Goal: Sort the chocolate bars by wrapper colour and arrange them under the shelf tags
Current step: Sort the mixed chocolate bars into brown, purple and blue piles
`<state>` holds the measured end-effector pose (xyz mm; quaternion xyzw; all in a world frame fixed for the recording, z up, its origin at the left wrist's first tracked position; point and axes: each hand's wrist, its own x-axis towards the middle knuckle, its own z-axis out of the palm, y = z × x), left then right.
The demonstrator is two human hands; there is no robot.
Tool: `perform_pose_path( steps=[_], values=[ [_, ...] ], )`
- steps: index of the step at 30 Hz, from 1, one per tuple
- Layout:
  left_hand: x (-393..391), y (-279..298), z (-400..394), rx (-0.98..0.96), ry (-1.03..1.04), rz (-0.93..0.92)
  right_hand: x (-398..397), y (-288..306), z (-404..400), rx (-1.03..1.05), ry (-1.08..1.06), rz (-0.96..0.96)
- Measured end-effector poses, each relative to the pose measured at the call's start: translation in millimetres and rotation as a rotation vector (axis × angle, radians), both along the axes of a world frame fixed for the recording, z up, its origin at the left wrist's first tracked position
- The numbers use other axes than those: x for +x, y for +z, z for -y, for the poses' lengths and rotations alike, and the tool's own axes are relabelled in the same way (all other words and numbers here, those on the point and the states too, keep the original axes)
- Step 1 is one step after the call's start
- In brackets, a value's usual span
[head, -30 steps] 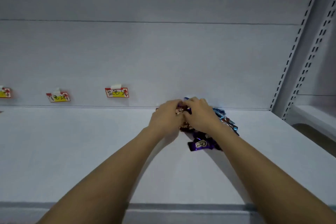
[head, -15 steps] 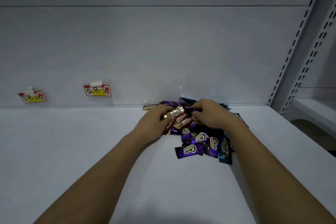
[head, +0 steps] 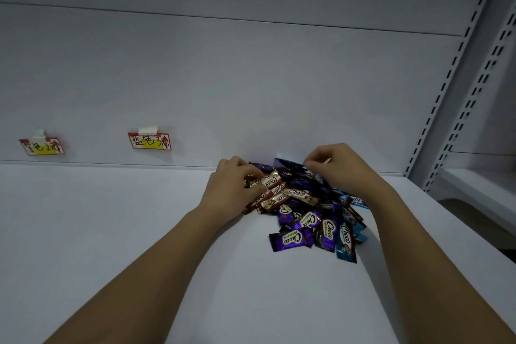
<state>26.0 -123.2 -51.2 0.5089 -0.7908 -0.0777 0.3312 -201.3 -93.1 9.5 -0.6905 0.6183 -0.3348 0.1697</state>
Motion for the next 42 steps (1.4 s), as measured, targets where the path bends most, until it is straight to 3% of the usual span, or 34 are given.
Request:
perform_pose_path(
  steps=[3, 6, 13, 16, 22, 26, 35, 42],
  values=[
    [-2.1, 5.8, -4.2, 0.035, -0.097, -0.042, 11.4, 1.7, -3.4, 0.125, 0.08, -0.145],
    [-5.2, 7.1, -8.1, 0.1, -0.196, 0.029, 16.5, -0.8, -3.7, 0.21, 0.068, -0.278],
    [-9.9, 8.1, -11.0, 0.156, -0.184, 0.025, 20.2, -4.1, -3.9, 0.241, 0.041, -0.254],
    [-10.9, 12.5, -14.5, 0.227, -0.168, -0.112, 18.0, -3.3, -4.1, 0.2, 0.032, -0.177],
    [27.2, 43.6, -5.4, 0.433, -0.104, -0.501, 14.0, 1.9, 1.2, -0.04, -0.058, 0.16],
    [37.5, 39.5, -6.4, 0.599, -0.141, -0.389, 28.2, -10.5, 4.5, -0.033, 0.038, 0.095],
    [24.6, 26.4, -6.4, 0.518, -0.139, -0.093, 51.1, -31.0, 15.7, -0.105, 0.094, -0.157],
    [36.9, 31.5, -3.7, 0.588, -0.138, -0.22, 53.3, -39.4, 22.1, -0.097, 0.14, -0.295]
  ],
)
